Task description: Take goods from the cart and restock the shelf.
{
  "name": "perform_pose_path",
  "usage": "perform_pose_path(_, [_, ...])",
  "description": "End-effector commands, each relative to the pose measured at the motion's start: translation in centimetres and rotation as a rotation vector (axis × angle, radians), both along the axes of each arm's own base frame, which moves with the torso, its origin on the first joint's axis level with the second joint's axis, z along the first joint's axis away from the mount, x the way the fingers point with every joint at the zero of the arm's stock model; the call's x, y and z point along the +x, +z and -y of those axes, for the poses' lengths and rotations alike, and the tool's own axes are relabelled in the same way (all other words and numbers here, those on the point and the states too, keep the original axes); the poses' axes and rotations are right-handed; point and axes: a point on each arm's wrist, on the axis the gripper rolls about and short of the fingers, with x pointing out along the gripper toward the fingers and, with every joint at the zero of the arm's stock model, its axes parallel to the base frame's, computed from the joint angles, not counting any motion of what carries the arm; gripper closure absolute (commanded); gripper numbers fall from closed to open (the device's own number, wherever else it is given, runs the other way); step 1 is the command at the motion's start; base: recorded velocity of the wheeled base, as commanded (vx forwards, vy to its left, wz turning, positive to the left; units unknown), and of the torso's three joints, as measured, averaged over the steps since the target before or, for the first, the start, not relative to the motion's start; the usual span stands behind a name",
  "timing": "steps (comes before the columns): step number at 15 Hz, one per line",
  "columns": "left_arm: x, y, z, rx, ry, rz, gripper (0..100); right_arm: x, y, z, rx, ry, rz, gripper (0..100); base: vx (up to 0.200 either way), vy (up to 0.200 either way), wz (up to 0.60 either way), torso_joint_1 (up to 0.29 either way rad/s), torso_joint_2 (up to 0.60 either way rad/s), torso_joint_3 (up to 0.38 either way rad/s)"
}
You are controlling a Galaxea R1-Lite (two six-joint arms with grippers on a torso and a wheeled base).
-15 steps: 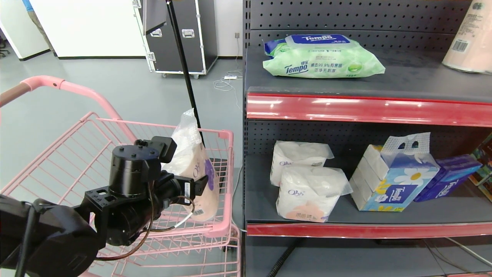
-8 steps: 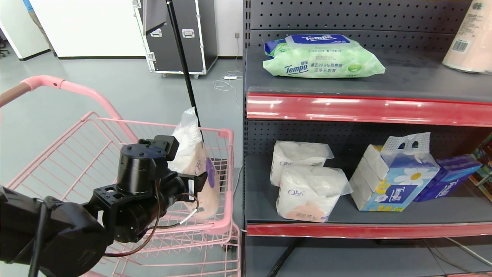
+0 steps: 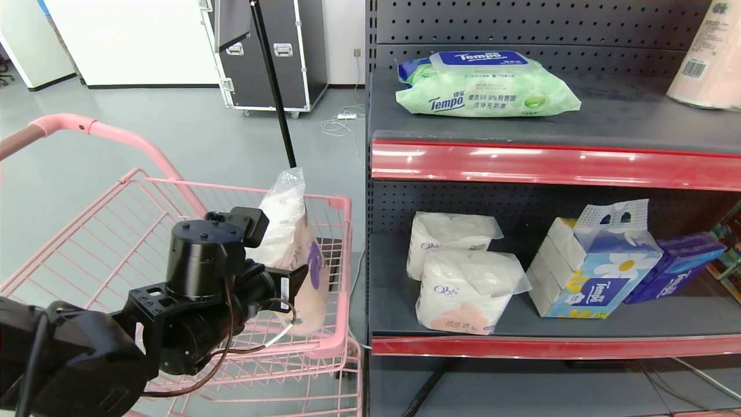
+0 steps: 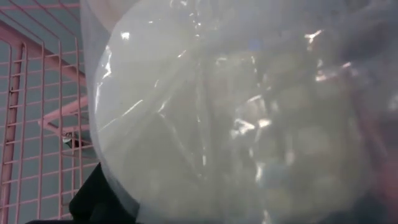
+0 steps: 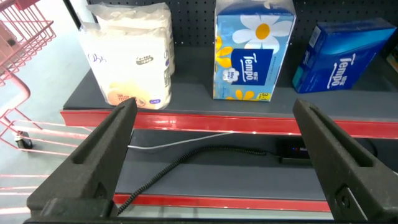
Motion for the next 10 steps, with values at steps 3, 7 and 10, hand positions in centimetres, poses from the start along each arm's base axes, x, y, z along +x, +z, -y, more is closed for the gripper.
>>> perform_pose_path(3, [-1.2,3.4,-1.0,-0.039,-0.049,0.118,100,0.0,0.0,0.0,0.000,0.001,-0.002,0,0.000,0.000,0.00,0.000,0.00,0.000])
perform_pose_path(7, [-1.6,4.2,-1.8,-0.032,-0.059,0.148,100,0.0,0.0,0.0,-0.002,0.001,-0.002,0,0.000,0.000,0.00,0.000,0.00,0.000])
perform_pose_path(10, [-2.2,2.2,-2.5,0.002,-0.059,0.078,100,0.0,0.0,0.0,-0.005,0.001,-0.001,0,0.000,0.000,0.00,0.000,0.00,0.000])
